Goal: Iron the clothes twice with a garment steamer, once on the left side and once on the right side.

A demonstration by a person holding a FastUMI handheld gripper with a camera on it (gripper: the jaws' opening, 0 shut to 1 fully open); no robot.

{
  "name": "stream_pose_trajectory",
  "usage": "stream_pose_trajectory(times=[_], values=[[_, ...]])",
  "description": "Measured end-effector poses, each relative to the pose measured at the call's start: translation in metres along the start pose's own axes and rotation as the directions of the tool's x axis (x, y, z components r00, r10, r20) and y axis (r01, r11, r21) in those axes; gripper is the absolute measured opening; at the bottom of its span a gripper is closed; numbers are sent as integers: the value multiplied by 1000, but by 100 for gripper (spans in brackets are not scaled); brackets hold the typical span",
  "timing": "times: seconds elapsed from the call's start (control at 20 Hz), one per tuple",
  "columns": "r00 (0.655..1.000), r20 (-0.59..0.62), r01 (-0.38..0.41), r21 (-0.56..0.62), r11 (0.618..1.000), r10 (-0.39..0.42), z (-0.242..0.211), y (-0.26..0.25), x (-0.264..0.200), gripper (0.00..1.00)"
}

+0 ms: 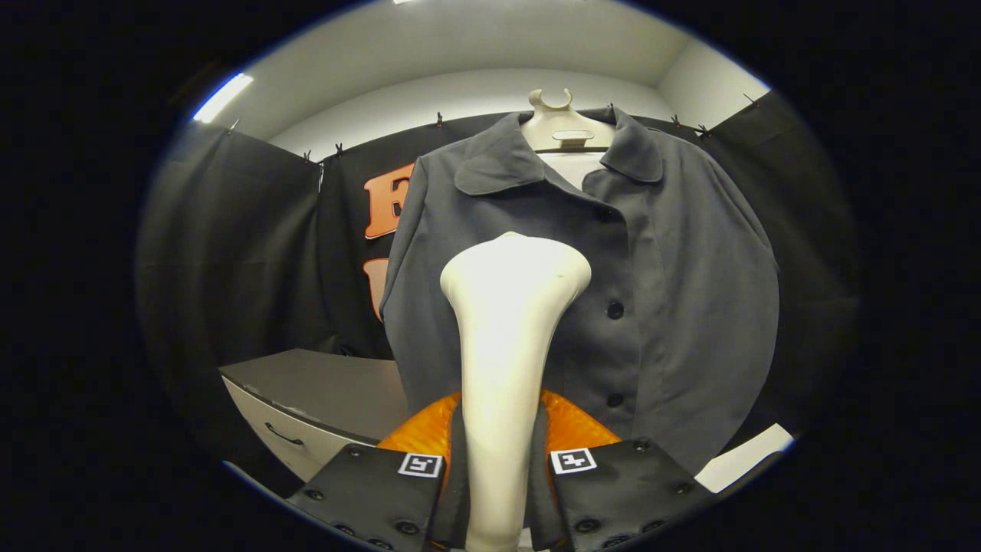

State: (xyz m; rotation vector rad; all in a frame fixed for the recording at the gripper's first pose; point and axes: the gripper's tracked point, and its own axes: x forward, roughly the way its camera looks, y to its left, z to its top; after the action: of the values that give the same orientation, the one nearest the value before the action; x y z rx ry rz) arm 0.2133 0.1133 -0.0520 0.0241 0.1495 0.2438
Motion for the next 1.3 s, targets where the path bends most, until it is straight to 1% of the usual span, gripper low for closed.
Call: stream_pose_trajectory(times=[0.4,0.65,1.0,1.3], values=[[997,-81,20,25,999,-18,-60,-9,-13,38],[990,-132,46,30,998,-42,-94,-15,-19,38],[977,-210,52,39,998,-43,-149,-17,-33,38],[963,-264,55,33,998,-45,-185,-17,-43,38]])
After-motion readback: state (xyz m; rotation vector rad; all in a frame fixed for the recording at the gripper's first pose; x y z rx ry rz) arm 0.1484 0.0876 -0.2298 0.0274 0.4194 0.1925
